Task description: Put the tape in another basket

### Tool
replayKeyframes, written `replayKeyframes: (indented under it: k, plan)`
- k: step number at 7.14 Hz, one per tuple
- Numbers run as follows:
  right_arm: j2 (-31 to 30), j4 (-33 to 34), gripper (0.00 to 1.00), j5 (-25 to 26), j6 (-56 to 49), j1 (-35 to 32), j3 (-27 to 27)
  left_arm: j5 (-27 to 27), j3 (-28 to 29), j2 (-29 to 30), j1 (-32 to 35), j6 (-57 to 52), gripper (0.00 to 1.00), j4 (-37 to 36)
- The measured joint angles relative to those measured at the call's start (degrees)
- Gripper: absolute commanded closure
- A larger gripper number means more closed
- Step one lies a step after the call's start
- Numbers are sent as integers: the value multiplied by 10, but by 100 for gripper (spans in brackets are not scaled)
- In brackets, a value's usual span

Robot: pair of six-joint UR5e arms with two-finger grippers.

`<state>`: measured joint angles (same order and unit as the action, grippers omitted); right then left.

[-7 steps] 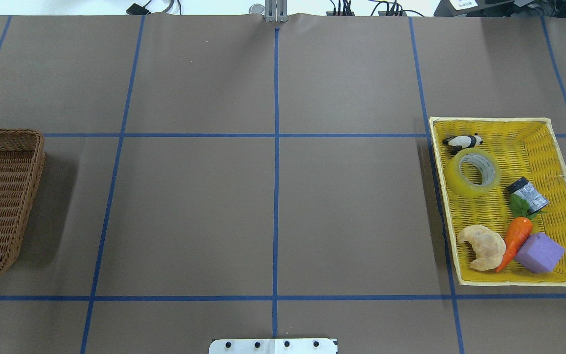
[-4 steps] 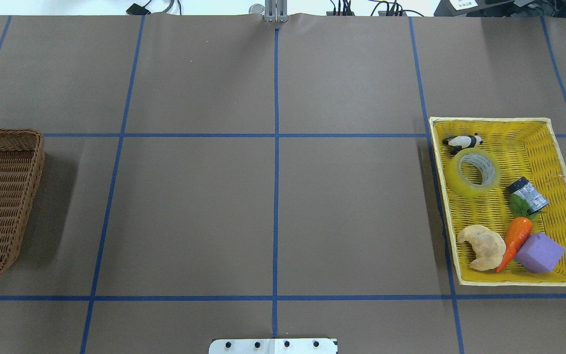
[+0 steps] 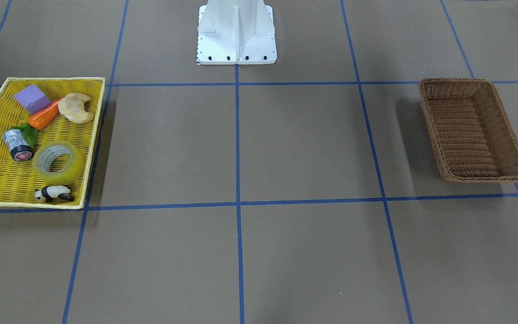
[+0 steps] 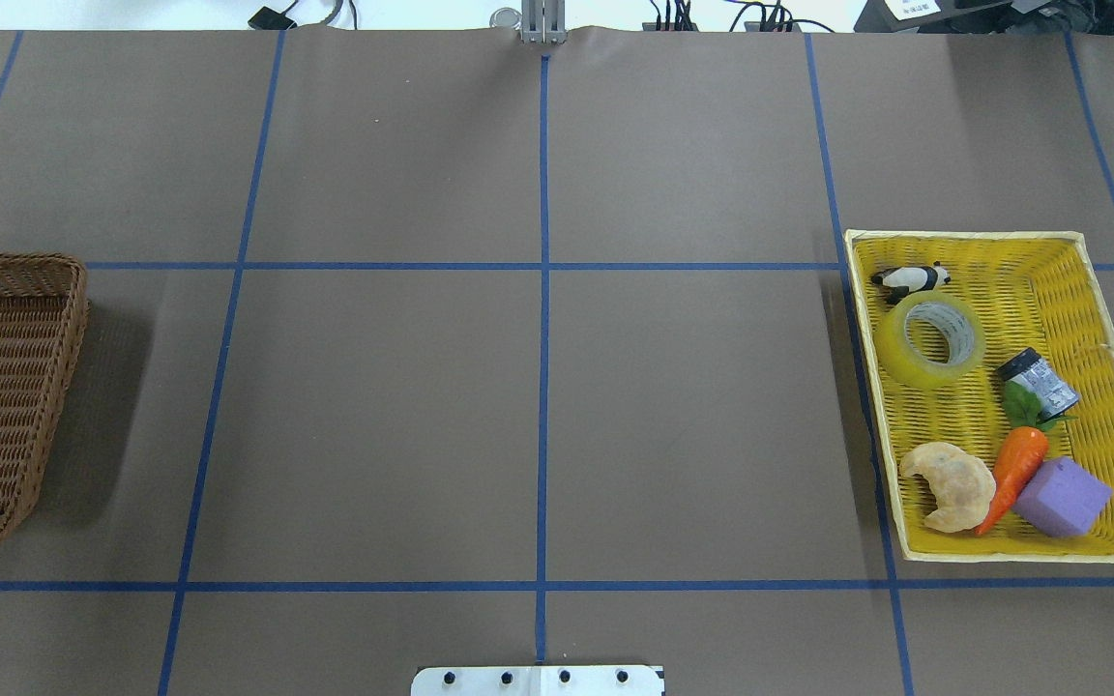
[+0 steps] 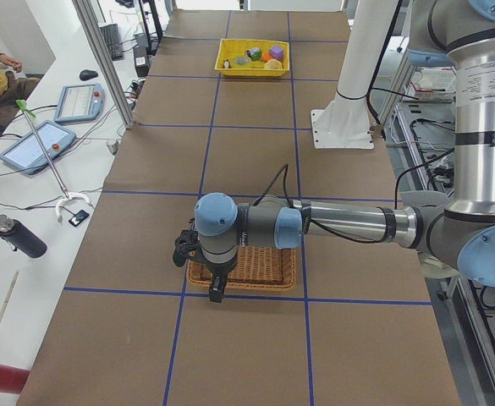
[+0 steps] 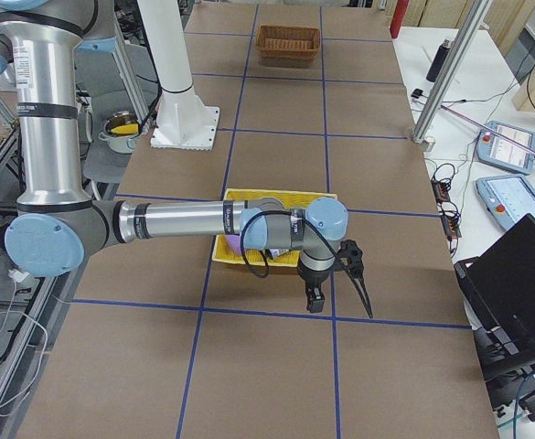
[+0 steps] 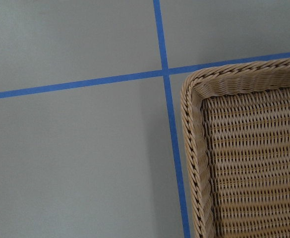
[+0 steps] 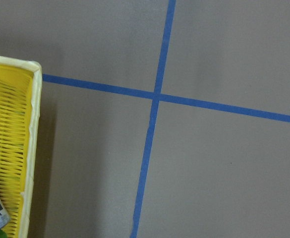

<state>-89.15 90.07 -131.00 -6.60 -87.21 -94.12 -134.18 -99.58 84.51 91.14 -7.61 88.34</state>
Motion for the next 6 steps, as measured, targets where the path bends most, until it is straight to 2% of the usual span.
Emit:
replayKeyframes:
  k: [2, 3, 6]
  plan:
    - [4, -108, 0, 0, 25, 19, 0, -1, 1, -1, 0, 0, 1, 52]
    - [13, -146, 0, 1, 49, 48, -1, 0, 3, 2, 0, 0, 1, 88]
    - [46, -175, 0, 1, 81, 118, -4, -6, 24, 22, 0, 3, 1, 166]
